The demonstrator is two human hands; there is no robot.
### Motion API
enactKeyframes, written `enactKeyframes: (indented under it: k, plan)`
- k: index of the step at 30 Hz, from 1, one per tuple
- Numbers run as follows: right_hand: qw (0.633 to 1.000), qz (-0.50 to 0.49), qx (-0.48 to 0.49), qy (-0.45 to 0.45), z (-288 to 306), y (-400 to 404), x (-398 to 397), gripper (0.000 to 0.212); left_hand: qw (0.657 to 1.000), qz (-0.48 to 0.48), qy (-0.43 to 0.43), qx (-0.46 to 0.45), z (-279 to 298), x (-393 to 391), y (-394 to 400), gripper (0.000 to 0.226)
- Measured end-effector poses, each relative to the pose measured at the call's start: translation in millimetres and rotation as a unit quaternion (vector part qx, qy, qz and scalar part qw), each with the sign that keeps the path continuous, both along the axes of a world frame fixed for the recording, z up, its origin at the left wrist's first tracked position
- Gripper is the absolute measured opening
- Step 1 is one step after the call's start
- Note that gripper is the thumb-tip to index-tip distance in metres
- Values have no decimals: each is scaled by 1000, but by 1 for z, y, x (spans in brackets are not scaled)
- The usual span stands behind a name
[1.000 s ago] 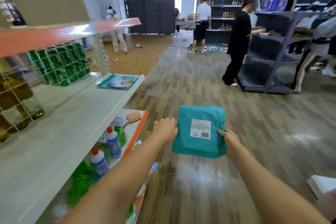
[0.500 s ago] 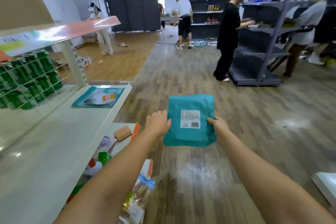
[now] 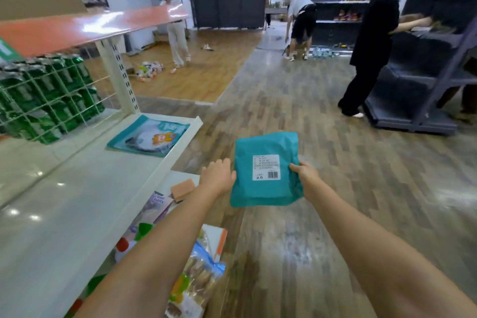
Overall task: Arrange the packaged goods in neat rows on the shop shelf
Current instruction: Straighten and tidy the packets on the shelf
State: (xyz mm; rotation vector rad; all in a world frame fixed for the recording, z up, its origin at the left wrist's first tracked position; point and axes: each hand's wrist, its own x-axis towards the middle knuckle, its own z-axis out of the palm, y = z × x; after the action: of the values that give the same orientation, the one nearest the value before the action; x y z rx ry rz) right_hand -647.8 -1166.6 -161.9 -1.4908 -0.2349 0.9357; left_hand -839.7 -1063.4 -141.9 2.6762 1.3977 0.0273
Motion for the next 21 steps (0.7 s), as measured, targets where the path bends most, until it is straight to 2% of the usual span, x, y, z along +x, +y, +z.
enactKeyframes:
  k: [3, 5, 6, 8, 9, 11, 13, 17, 21]
  plan:
    - [999, 43, 10, -23, 10, 41, 19, 19, 999, 39, -27, 3, 6, 9, 21, 35]
    - [997, 62, 23, -32, 14, 65, 28, 24, 997, 65, -42, 4, 10, 13, 33, 37]
    - [996, 77, 29, -31, 16, 75, 31, 23, 995, 83, -53, -1, 12, 14, 38, 37]
    - [993, 111, 33, -27, 16, 93, 33, 7, 990, 117, -77, -16, 14, 15, 47, 38]
    - [992, 124, 30, -25, 13, 102, 33, 11, 987, 134, -84, -21, 14, 14, 49, 39]
    - [989, 144, 27, -19, 5, 114, 31, 15, 983, 169, -73, -22, 12, 10, 51, 40]
    - [986, 164, 21, -9, -4, 121, 29, 6, 979, 196, -52, -19, 8, 5, 51, 40]
    - [979, 205, -3, 8, -24, 132, 22, 25, 972, 232, -25, -31, -7, -9, 52, 43]
    - [975, 222, -10, 18, -30, 142, 13, 21, 960, 274, -26, -50, -14, -21, 57, 44]
